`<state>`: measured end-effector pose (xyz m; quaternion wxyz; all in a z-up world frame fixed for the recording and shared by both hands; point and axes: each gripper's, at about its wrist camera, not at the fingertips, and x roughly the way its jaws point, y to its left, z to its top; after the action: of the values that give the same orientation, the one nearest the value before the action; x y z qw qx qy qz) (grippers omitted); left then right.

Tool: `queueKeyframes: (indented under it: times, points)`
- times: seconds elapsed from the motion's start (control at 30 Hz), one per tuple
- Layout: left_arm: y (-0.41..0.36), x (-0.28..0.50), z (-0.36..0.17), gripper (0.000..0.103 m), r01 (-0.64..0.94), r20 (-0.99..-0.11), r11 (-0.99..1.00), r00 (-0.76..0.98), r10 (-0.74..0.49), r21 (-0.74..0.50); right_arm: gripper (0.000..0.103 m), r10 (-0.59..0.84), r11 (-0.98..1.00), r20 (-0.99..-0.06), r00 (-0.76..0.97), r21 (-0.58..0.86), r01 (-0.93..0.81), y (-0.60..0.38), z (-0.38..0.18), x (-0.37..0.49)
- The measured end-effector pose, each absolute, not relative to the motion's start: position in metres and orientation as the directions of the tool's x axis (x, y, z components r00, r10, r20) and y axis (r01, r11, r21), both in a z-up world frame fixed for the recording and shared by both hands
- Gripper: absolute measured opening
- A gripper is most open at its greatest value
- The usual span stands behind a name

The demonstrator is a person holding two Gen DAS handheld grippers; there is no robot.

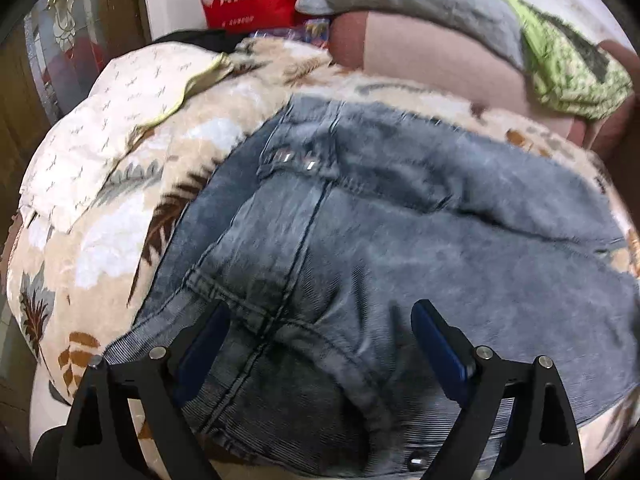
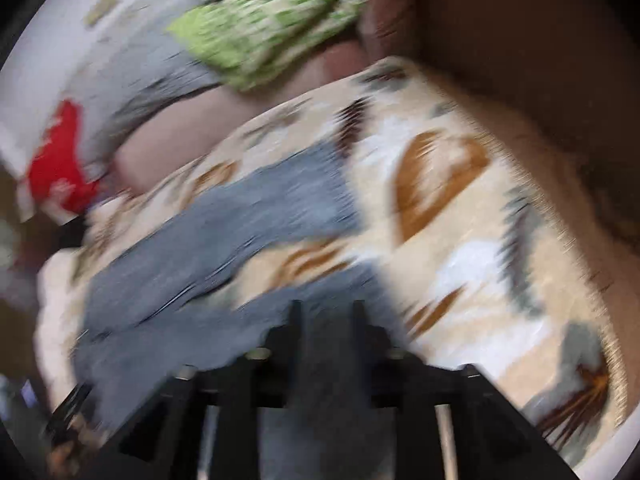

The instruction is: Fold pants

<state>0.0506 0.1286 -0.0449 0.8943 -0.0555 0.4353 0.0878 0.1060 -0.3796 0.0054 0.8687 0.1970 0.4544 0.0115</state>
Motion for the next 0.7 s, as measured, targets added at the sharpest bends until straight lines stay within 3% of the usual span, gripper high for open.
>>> queueKeyframes:
  times: [0.03,0.07,0.17,0.27,0.37,0.5,0.7]
  points:
    - [0.127,0.049,-0.041,0.092,-0.202,-0.779,0.979,0.619,0.104,-0.030,0.081,0.229,0.914,-0.787,0.572,0.376,0.151,-0.376,-0.001,0.099]
    - [0.126,0.048,-0.041,0.092,-0.198,-0.775,0.980,0.623,0.101,-0.032,0.088,0.246,0.910,-0.804,0.541,0.384,0.157,-0.372,-0.015,0.096]
    - [0.127,0.062,-0.070,0.093,-0.176,-0.868,0.984,0.489,0.085,-0.003,0.088,0.196,0.933,-0.888,0.416,0.299,0.198,-0.368,-0.055,0.097]
    - [0.130,0.066,-0.062,0.095,-0.147,-0.865,0.989,0.497,0.074,0.000,0.086,0.210,0.940,-0.857,0.471,0.309,0.143,-0.352,-0.020,0.107]
    - [0.145,0.077,-0.038,0.095,-0.159,-0.837,0.984,0.547,0.018,-0.083,0.086,0.178,0.949,-0.829,0.530,0.287,0.131,-0.355,0.007,0.131]
    - [0.169,0.110,-0.020,0.095,-0.200,-0.802,0.975,0.596,0.042,-0.097,0.086,0.141,0.938,-0.834,0.533,0.286,0.198,-0.387,0.006,0.173]
    - [0.192,0.163,-0.036,0.094,-0.244,-0.825,0.965,0.561,0.062,-0.093,0.068,0.151,0.879,-0.885,0.440,0.324,0.350,-0.439,-0.040,0.226]
